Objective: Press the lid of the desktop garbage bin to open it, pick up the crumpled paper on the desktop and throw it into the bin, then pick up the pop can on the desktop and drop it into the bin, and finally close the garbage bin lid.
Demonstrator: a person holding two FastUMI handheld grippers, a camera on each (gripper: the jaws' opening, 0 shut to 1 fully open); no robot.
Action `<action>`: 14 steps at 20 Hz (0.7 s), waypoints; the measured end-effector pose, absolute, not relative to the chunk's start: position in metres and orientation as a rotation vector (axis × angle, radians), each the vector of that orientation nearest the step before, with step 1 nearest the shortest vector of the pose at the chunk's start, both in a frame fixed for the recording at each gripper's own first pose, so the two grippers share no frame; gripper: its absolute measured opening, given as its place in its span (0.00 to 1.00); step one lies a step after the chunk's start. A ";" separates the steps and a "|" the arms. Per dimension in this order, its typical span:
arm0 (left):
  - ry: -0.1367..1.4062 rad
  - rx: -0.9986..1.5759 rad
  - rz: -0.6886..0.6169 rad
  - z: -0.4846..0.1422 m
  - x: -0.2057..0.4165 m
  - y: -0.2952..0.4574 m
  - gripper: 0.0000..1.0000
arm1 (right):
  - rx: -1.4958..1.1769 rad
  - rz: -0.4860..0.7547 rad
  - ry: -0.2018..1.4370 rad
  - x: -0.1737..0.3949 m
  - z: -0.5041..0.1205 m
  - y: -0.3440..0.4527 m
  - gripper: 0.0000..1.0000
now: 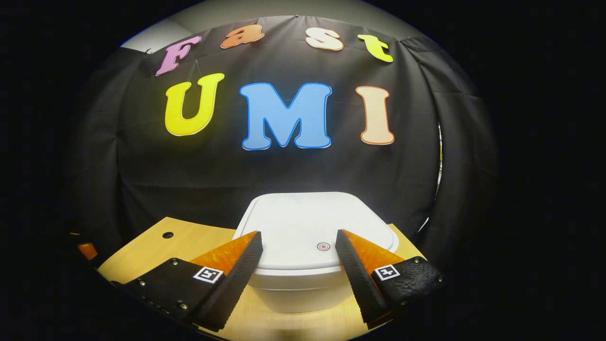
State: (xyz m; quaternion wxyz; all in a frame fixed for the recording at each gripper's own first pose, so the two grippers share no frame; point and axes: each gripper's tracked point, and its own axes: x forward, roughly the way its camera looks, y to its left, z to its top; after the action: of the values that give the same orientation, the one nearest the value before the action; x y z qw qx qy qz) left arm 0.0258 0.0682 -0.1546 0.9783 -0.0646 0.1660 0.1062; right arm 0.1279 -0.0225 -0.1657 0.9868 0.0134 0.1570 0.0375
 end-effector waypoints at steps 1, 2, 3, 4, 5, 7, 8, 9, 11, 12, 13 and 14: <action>0.334 -0.134 0.211 -0.155 0.026 0.066 0.96 | 0.033 0.079 0.318 0.126 -0.165 -0.023 1.00; 0.334 -0.138 0.207 -0.154 0.026 0.065 0.96 | 0.033 0.083 0.323 0.125 -0.166 -0.023 1.00; 0.334 -0.140 0.204 -0.154 0.027 0.063 0.96 | 0.034 0.087 0.318 0.123 -0.165 -0.023 1.00; 0.331 -0.140 0.201 -0.154 0.027 0.061 0.96 | 0.037 0.091 0.305 0.123 -0.164 -0.023 1.00; 0.330 -0.138 0.198 -0.153 0.027 0.060 1.00 | 0.034 0.099 0.288 0.122 -0.162 -0.023 1.00; 0.326 -0.130 0.192 -0.151 0.026 0.059 1.00 | 0.024 0.108 0.260 0.123 -0.161 -0.023 1.00; 0.324 -0.125 0.193 -0.150 0.026 0.059 0.95 | 0.022 0.105 0.251 0.123 -0.161 -0.023 0.99; 0.321 -0.125 0.193 -0.148 0.027 0.059 0.95 | 0.021 0.101 0.252 0.123 -0.161 -0.024 0.99; 0.314 -0.126 0.189 -0.143 0.029 0.058 0.95 | 0.024 0.094 0.253 0.123 -0.160 -0.024 1.00; 0.308 -0.123 0.187 -0.141 0.030 0.057 0.95 | 0.027 0.093 0.254 0.123 -0.160 -0.024 0.99; 0.301 -0.118 0.185 -0.136 0.031 0.056 0.95 | 0.030 0.094 0.262 0.123 -0.159 -0.024 0.99; 0.294 -0.112 0.182 -0.131 0.033 0.055 1.00 | 0.031 0.093 0.267 0.123 -0.158 -0.024 0.99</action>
State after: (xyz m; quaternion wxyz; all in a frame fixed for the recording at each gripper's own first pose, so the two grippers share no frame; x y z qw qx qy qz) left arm 0.0334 0.0547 -0.1314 0.9835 -0.0555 0.1463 0.0905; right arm 0.1232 -0.0241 -0.1582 0.9899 0.0156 0.1332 0.0464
